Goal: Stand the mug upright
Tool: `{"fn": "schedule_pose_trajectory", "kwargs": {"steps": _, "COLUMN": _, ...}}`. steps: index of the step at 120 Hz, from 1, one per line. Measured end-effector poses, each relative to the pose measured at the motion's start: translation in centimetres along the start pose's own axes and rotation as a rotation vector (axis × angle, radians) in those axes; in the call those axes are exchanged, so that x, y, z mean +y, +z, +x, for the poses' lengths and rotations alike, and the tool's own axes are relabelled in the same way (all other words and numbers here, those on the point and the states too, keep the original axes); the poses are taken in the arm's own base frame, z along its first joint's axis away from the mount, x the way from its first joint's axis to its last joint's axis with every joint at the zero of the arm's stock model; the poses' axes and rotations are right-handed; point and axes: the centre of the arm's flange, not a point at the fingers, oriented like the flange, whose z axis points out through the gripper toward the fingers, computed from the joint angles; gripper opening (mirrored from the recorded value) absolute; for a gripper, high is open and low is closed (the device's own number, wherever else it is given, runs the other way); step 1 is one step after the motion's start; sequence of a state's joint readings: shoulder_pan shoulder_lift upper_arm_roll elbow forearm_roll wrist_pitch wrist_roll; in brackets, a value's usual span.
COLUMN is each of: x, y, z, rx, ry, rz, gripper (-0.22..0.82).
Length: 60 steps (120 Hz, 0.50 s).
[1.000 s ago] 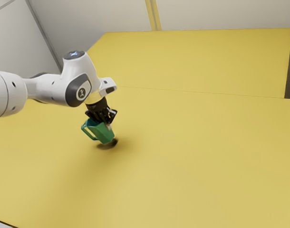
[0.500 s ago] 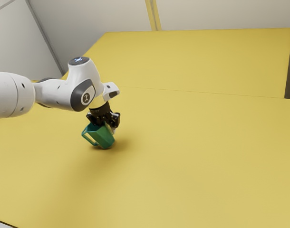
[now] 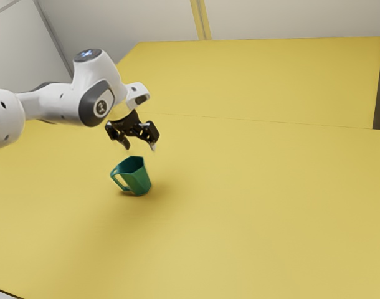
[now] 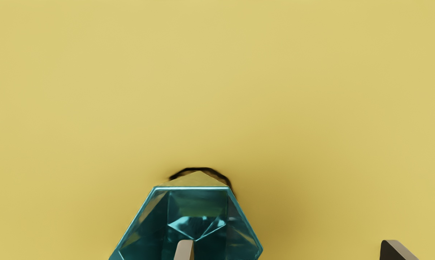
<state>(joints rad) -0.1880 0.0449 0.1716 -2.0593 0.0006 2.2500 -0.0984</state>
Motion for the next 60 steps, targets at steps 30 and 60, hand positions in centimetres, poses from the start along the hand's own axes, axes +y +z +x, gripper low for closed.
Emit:
{"fn": "schedule_pose_trajectory", "kwargs": {"steps": 30, "x": -0.1, "y": -3.9, "z": 2.1, "rx": 0.031, "ry": 0.009, "rz": 0.016, "gripper": 0.59}}
{"fn": "schedule_pose_trajectory", "kwargs": {"steps": 60, "x": 0.4, "y": -10.8, "z": 4.3, "rx": 0.022, "ry": 0.034, "rz": 0.059, "gripper": 0.60}}
